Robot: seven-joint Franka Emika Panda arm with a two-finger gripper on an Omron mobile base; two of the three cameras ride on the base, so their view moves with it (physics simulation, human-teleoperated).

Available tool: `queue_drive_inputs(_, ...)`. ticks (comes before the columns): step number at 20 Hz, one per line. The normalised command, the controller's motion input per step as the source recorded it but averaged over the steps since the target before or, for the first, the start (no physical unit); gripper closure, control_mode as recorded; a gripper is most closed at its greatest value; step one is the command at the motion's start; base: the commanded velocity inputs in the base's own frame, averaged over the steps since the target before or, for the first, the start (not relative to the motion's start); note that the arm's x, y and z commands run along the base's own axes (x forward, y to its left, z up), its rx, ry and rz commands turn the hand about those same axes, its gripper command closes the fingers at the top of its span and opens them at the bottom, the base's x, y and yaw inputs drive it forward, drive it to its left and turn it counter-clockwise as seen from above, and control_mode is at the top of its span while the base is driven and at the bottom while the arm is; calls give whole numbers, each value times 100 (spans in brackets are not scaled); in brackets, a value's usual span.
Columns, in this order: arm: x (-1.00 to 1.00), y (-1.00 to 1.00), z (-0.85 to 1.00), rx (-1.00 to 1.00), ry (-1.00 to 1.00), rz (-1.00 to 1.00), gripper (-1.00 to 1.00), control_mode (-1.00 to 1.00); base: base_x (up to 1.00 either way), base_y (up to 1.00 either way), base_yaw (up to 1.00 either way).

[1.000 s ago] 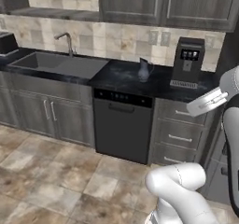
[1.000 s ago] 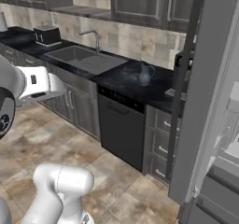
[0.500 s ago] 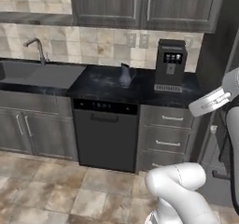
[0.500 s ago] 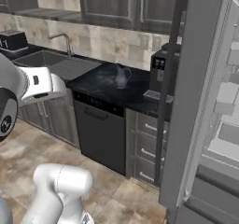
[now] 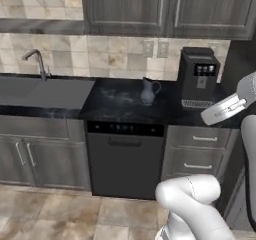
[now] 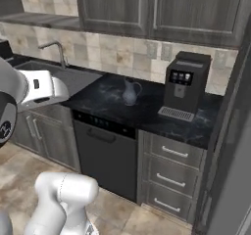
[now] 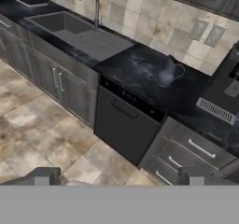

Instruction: Move the cheese and lemon wedge from the top shelf to the second highest shelf to make space. Then, place the pitcher from the counter on the cleared top shelf.

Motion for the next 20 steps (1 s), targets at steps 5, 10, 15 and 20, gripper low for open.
queue_drive_inputs(5, 0, 0, 0, 0, 0, 0, -100, 100, 72, 28, -20)
queue_drive_inputs(10, 0, 0, 0, 0, 0, 0, -100, 100, 73, 15, -18)
queue_drive_inputs(15, 0, 0, 0, 0, 0, 0, -100, 100, 69, 14, -15)
queue_drive_inputs(20, 0, 0, 0, 0, 0, 0, -100, 100, 66, 27, -10)
